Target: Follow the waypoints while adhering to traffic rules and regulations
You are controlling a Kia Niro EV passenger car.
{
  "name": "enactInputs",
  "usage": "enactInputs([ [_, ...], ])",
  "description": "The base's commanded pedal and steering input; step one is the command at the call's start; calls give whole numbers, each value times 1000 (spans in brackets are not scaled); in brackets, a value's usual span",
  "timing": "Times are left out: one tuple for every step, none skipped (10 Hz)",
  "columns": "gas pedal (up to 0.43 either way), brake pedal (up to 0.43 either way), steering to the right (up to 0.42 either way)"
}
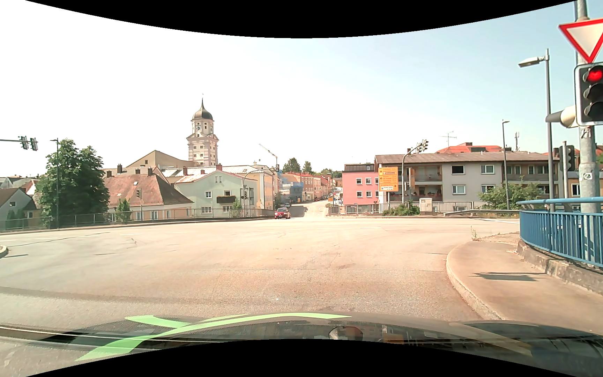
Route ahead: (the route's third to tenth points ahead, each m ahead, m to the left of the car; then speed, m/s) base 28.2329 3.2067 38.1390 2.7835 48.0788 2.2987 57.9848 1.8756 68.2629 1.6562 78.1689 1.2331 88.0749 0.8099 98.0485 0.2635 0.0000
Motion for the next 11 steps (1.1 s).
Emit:
enactInputs([
  [0, 287, -8],
  [0, 287, -8],
  [0, 287, -8],
  [0, 287, -8],
  [0, 287, -8],
  [0, 287, -8],
  [0, 287, -8],
  [0, 287, -8],
  [0, 287, -8],
  [0, 287, -8],
  [0, 287, -8],
])
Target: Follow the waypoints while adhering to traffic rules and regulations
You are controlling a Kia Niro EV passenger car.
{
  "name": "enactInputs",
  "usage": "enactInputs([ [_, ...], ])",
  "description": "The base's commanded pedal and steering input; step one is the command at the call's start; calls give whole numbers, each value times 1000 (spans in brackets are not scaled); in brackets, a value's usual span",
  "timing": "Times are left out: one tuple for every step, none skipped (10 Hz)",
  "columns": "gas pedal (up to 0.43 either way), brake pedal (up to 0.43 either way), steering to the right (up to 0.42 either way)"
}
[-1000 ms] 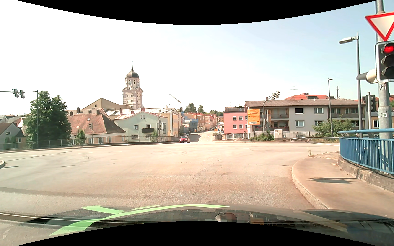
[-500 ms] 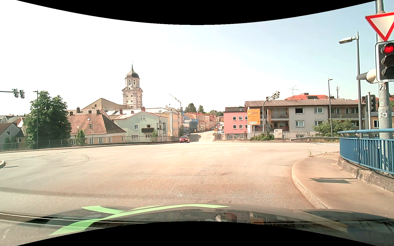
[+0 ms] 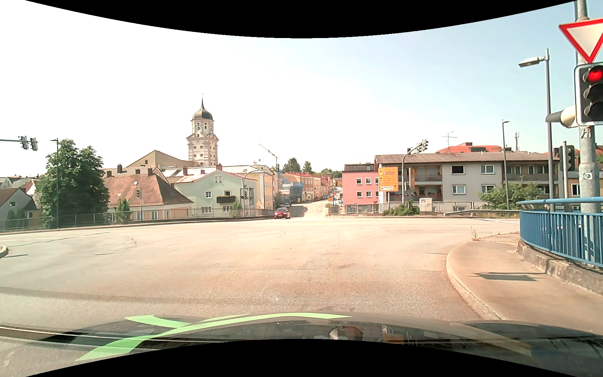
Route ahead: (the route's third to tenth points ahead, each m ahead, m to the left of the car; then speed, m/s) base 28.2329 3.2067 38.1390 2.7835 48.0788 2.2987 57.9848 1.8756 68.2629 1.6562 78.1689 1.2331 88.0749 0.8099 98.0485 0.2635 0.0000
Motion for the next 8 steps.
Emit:
enactInputs([
  [0, 280, -8],
  [0, 287, -8],
  [0, 287, -8],
  [0, 287, -8],
  [0, 280, -8],
  [0, 287, -8],
  [0, 280, -8],
  [0, 287, -8],
])
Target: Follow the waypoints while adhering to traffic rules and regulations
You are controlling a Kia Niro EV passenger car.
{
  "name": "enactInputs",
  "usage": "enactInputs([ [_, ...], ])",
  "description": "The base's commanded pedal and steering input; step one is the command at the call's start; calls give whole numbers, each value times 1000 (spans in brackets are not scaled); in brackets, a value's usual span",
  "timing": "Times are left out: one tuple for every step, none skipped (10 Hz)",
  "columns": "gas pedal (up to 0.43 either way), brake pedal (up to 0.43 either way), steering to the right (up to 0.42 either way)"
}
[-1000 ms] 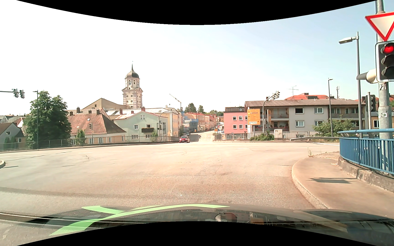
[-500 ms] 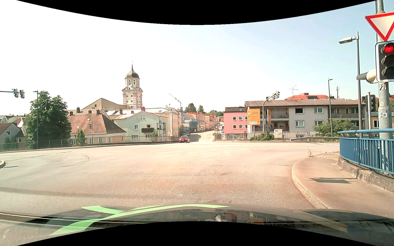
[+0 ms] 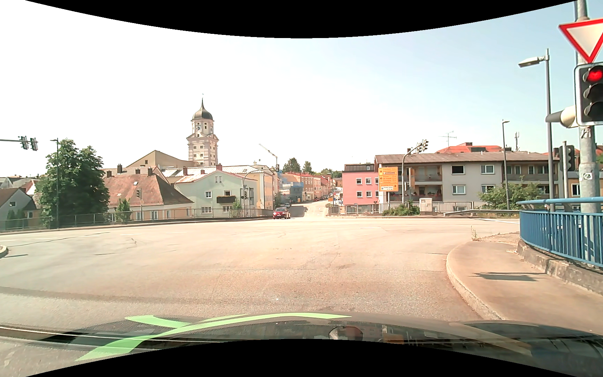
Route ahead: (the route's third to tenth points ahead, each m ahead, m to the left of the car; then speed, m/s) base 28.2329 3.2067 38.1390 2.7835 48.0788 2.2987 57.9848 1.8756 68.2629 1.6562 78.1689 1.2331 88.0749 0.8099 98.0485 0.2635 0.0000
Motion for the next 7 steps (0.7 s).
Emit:
enactInputs([
  [0, 287, -8],
  [0, 287, -8],
  [0, 287, -8],
  [0, 287, -8],
  [0, 287, -8],
  [0, 287, -8],
  [0, 287, -8],
])
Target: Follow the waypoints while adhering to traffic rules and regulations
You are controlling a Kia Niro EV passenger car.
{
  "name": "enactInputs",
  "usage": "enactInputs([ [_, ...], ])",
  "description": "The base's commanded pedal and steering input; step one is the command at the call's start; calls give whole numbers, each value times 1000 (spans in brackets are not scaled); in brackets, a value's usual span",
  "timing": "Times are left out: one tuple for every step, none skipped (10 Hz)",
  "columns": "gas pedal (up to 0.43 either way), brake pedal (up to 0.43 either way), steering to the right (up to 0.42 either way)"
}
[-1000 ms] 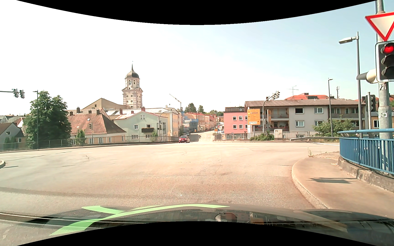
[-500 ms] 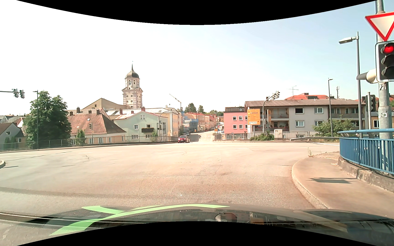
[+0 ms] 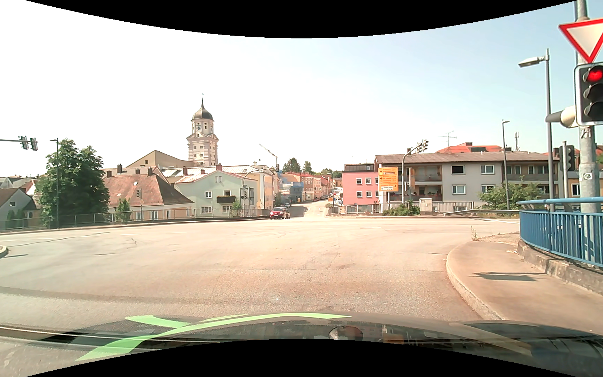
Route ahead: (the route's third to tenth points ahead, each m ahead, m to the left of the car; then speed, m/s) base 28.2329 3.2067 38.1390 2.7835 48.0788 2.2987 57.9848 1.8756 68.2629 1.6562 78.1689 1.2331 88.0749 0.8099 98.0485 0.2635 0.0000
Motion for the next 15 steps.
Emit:
enactInputs([
  [0, 287, -8],
  [0, 287, -8],
  [0, 287, -8],
  [0, 287, -8],
  [0, 280, -8],
  [0, 287, -8],
  [0, 287, -8],
  [0, 287, -8],
  [0, 287, -8],
  [0, 287, -8],
  [0, 287, -8],
  [0, 287, -8],
  [0, 280, -8],
  [0, 280, -8],
  [0, 280, -8],
])
